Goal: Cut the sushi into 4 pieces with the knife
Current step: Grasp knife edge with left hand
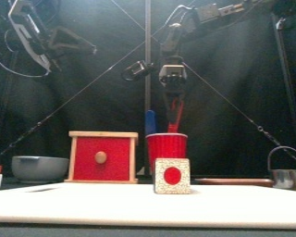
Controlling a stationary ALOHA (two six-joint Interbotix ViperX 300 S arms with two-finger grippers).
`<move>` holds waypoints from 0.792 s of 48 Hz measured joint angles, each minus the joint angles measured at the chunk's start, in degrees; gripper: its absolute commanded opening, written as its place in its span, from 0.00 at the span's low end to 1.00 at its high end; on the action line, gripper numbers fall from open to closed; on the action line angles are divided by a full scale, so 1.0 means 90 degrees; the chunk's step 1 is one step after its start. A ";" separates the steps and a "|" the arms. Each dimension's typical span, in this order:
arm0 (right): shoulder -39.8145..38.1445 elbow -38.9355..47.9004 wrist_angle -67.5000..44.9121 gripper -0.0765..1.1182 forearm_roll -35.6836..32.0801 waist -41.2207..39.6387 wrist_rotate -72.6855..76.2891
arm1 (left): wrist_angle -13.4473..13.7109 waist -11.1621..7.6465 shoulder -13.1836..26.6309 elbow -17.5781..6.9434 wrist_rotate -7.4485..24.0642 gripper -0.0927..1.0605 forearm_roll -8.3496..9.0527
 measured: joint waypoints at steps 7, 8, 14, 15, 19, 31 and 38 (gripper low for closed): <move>-0.0127 -0.0215 0.0273 0.16 -0.0010 -0.0039 0.0000 | -0.0010 0.0010 0.0000 0.0000 0.0020 0.09 0.0000; -0.0186 -0.0234 0.0303 0.16 -0.0020 -0.0029 0.0000 | -0.0010 0.0010 0.0000 0.0000 0.0020 0.09 0.0000; -0.0625 -0.0283 0.0352 0.16 -0.0010 -0.0039 0.0029 | -0.0020 0.0020 0.0010 0.0000 0.0020 0.10 0.0000; -0.0713 -0.0293 0.0352 0.16 -0.0010 -0.0029 0.0029 | -0.0029 0.0020 0.0000 0.0000 0.0020 0.10 0.0000; -0.1055 -0.0283 0.0361 0.16 0.0020 -0.0020 0.0068 | -0.0068 0.0029 0.0000 0.0000 0.0020 0.13 0.0000; -0.2471 0.0391 -0.0303 0.16 0.0146 0.0303 0.0361 | -0.0264 0.0039 -0.0049 0.0000 0.0039 0.33 0.0000; -0.3340 0.1309 -0.1699 0.16 0.0225 0.0762 0.0869 | -0.0322 0.0049 -0.0059 0.0029 0.0039 0.48 0.0000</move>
